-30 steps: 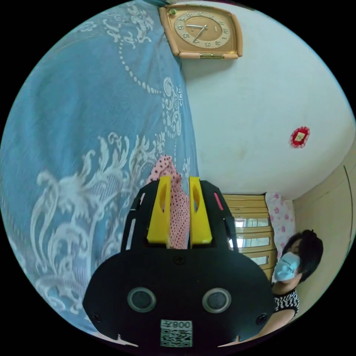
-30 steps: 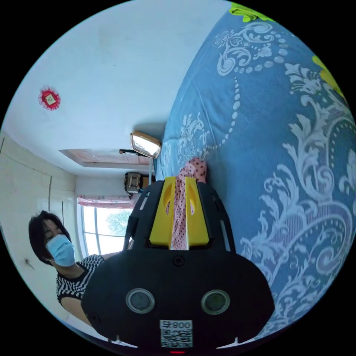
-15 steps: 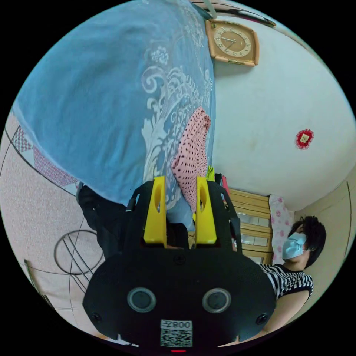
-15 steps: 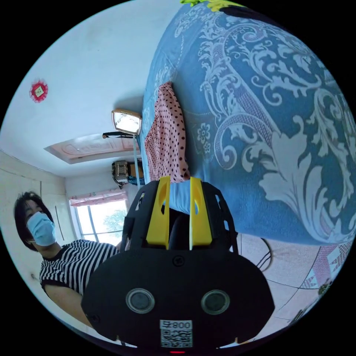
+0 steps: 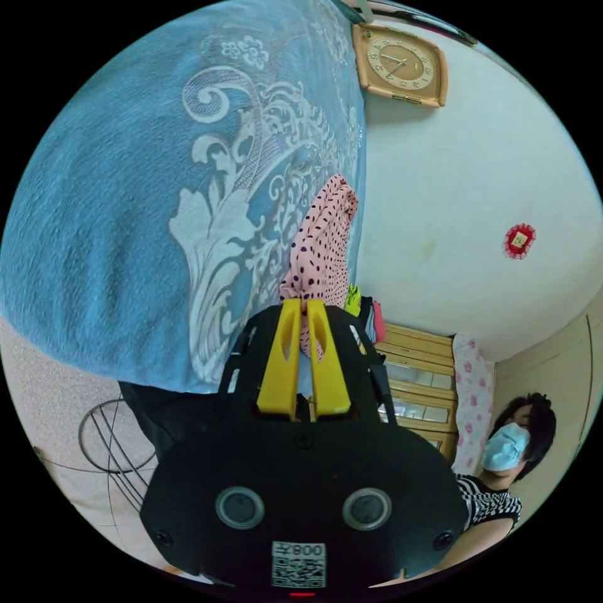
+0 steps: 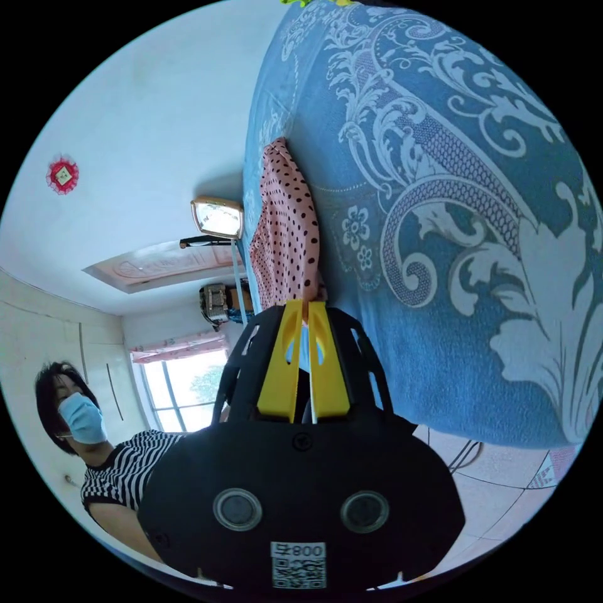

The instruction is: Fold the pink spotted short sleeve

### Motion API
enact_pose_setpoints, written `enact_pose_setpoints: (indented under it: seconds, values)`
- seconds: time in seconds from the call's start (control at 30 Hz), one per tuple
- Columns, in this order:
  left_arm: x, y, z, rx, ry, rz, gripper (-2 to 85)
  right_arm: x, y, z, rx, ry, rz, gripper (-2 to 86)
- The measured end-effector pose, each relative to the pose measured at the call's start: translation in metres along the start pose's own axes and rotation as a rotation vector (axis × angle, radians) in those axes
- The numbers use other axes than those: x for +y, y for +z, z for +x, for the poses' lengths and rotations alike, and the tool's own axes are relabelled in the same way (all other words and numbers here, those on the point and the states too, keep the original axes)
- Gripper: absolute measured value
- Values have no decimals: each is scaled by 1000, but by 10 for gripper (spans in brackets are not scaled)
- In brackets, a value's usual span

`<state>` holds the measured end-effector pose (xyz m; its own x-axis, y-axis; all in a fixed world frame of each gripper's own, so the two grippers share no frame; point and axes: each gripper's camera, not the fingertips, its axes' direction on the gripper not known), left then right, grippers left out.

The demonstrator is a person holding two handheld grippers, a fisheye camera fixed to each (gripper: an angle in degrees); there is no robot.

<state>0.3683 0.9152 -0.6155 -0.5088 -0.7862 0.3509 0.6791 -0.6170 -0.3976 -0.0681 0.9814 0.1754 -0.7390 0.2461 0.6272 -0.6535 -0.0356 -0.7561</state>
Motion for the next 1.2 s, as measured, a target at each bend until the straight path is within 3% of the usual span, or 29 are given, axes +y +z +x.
enact_pose_setpoints:
  seconds: [0.23,0.63,0.8,0.9,1.07,1.2]
  values:
    - [52,16,-11,47,64,32,16,31,-15,-17,1,-64,-16,8]
    - [144,95,-71,-59,-8,22,23,74,-19,14,-12,39,-10,7]
    - [191,124,-66,-132,85,82,40,78,-27,5,2,8,-2,7]
    - [226,164,-40,-220,255,43,54,82,-28,-5,27,-24,-8,7]
    - [295,327,27,-343,702,-345,78,85,-31,-17,38,-57,2,7]
    - [354,445,57,-409,979,-542,92,86,-34,-34,71,-98,-7,7]
